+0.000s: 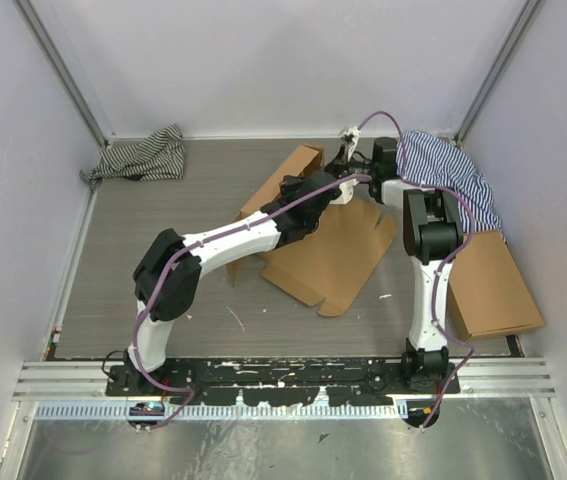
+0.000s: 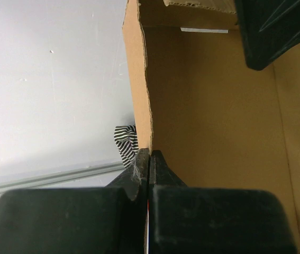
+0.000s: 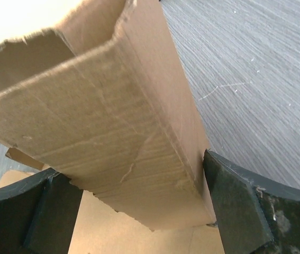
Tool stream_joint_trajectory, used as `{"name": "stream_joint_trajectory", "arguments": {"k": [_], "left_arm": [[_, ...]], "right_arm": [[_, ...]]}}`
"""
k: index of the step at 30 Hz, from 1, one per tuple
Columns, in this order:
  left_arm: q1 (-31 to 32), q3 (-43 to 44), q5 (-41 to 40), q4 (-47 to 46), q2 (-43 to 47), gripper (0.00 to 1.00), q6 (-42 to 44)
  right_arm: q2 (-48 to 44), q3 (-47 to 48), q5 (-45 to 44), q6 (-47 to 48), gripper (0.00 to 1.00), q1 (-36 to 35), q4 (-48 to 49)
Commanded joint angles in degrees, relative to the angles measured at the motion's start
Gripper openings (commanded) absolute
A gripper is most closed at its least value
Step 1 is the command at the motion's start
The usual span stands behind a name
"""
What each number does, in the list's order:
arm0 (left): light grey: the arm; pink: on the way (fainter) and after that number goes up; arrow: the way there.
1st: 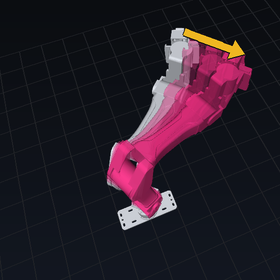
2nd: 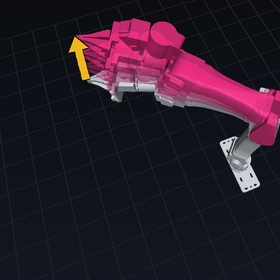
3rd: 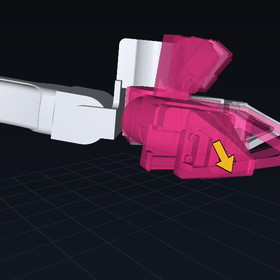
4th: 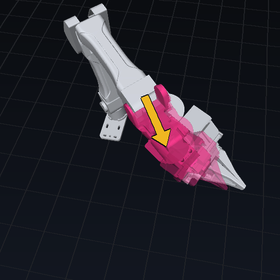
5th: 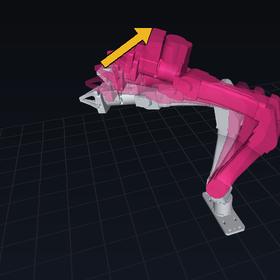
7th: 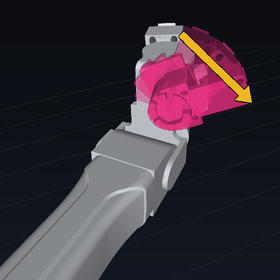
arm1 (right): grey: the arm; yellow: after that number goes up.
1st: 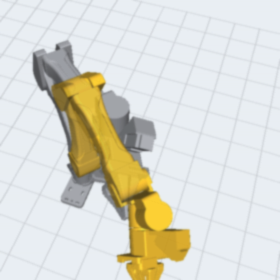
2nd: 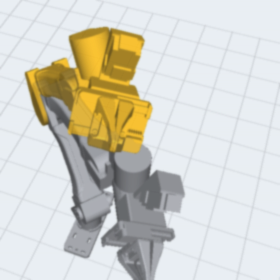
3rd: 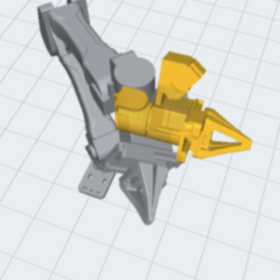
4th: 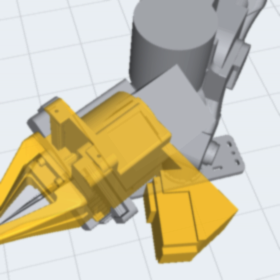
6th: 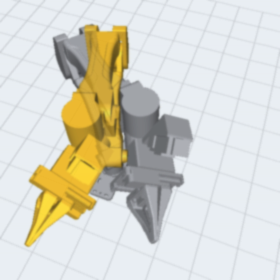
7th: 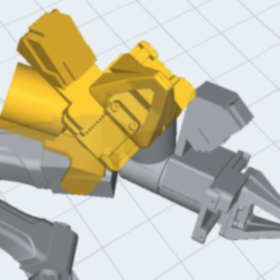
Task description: Fold the paper box
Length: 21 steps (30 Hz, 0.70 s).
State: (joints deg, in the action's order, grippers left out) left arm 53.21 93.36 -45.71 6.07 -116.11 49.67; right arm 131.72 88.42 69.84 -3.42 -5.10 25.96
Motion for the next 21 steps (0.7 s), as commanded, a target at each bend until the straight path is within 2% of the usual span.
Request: {"name": "stream_joint_trajectory", "arguments": {"k": [1,7,9,12,14,16,18,21], "left_arm": [[0.5,1.5,1.5,3.3,-0.3,0.0,-0.6],[1.0,2.0,0.2,3.7,-0.2,0.0,-0.3],[1.1,2.0,-0.2,3.6,-0.1,0.0,1.2],[1.3,2.1,-0.6,3.4,0.1,0.0,1.5],[1.4,2.0,-0.8,3.5,0.2,0.0,1.5],[1.6,2.2,-0.9,3.7,0.2,0.0,1.6],[1.8,2.3,-0.9,3.7,0.0,0.0,1.7],[1.9,2.3,-0.9,3.6,0.0,0.0,1.7]], "right_arm": [[-4.6,-1.2,3.5,0.9,0.94,1.3,1.3],[-5.4,-2.3,7.7,0.5,0.94,3.0,2.0],[-5.5,-3.2,8.4,-3.1,0.95,3.8,6.6],[-5.1,-5.7,8.8,-16.9,0.96,5.7,23.4],[-3.5,-6.2,9.4,-32.4,0.96,7.4,42.6],[0.5,-3.7,9.2,-53.8,0.96,9.6,66.9],[4.8,2.5,9.0,-63.7,0.93,11.5,71.6],[7.4,5.2,9.9,-63.7,0.9,11.3,71.7]]}}
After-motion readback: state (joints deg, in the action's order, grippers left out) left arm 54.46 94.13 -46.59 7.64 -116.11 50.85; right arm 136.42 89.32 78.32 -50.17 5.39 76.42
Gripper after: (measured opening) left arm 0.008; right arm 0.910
